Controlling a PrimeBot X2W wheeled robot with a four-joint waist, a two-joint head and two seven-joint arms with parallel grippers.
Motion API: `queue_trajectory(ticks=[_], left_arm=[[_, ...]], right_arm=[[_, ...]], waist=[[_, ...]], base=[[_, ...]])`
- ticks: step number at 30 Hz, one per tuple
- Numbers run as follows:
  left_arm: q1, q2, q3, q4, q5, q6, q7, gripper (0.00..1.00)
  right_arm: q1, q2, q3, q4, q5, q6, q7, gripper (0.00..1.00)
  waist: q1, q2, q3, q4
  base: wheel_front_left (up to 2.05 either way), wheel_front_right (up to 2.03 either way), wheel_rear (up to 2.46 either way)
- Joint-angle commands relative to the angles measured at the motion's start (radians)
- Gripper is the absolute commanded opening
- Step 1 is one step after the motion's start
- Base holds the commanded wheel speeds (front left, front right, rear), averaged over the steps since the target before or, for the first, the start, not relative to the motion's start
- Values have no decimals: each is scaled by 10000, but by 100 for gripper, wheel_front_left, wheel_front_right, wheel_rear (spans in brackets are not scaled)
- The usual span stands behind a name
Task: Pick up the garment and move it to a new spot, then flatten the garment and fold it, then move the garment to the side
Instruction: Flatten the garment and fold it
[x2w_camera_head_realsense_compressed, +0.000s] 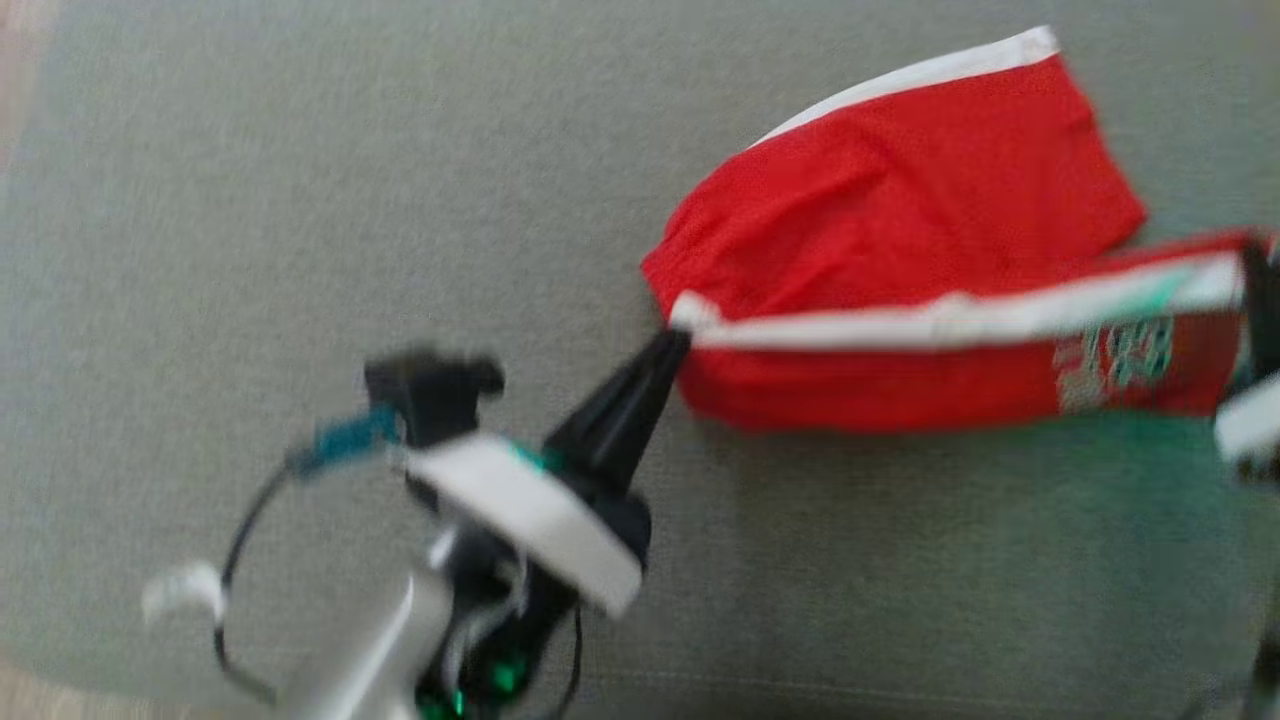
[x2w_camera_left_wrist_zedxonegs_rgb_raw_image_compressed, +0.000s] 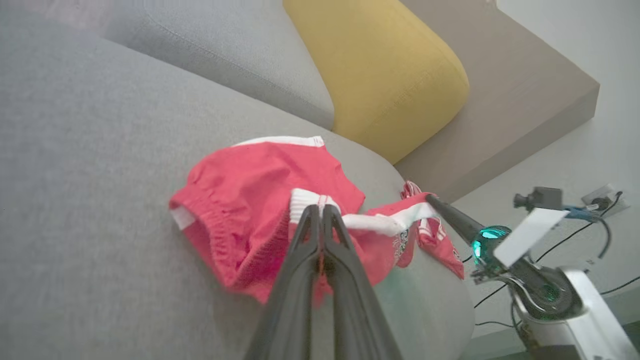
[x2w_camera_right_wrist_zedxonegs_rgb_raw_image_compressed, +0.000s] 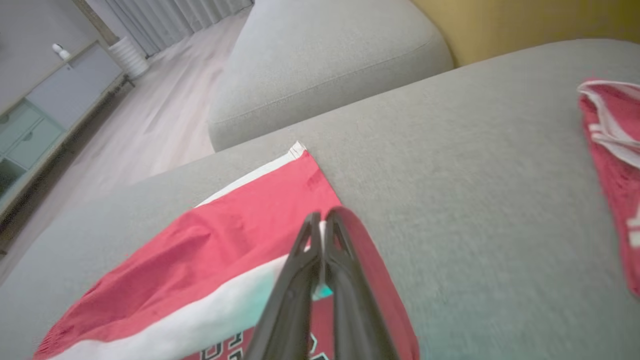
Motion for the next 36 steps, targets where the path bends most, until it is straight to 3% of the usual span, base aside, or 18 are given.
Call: queue_trajectory(ticks=[1, 10, 16, 24, 25, 26, 27, 28, 29, 30, 36], left_arm=[[-716, -51, 518, -63, -156, 85, 158, 0], [-3732, -469, 338, 2986, -1059, 290, 694, 0], [-4758, -498, -60, 4531, -1405, 288, -67, 0], [-5571, -501, -740, 5667, -1976, 474, -990, 0], [-5668, -501, -859, 5804, -2023, 482, -1075, 0], [-5726, -502, -970, 5923, -2126, 474, -1133, 0], [-5757, -502, -1082, 6022, -2250, 470, -1163, 15], [-5790, -502, -1211, 6109, -2294, 460, -1197, 46], [-5828, -502, -1308, 6202, -2242, 486, -1288, 95], [-5862, -502, -1348, 6320, -2132, 590, -1420, 100], [-5801, 81, -1615, 6377, -938, 1289, -2393, 100]], right_arm=[[-811, -309, 213, -30, -105, -9, 281, 0], [-4653, -1065, 192, 3314, -1080, -9, 1354, 0], [-5842, -1154, 332, 4754, -1733, -9, 1018, 0], [-6693, -1154, 119, 5742, -2239, -9, 305, 0], [-6781, -1156, 61, 5850, -2319, -9, 145, 5], [-6839, -1153, 8, 5976, -2413, -9, 21, 46], [-6866, -1127, -16, 6105, -2477, -9, -65, 100], [-6881, -1098, -20, 6207, -2516, -9, -133, 100], [-6891, -1080, 3, 6239, -2529, -9, -261, 100], [-6895, -1072, 29, 6202, -2504, -9, -456, 100], [-6285, -1554, 994, 5448, -2296, -9, -959, 100]], waist=[[1, -1, 610, 518], [1, -1, 1168, 1136], [1, -1, 1329, 1170], [1, -1, 1498, 1227], [1, -1, 1515, 1240], [1, -1, 1520, 1247], [1, -1, 1520, 1246], [1, -1, 1516, 1239], [1, -1, 1516, 1227], [1, -1, 1517, 1212], [1, -1, 1484, 938]], base=[[0, 0, 0], [0, 0, 0], [0, 0, 0], [0, 0, 0], [0, 0, 0], [0, 0, 0], [0, 0, 0], [0, 0, 0], [0, 0, 0], [0, 0, 0], [0, 0, 0]])
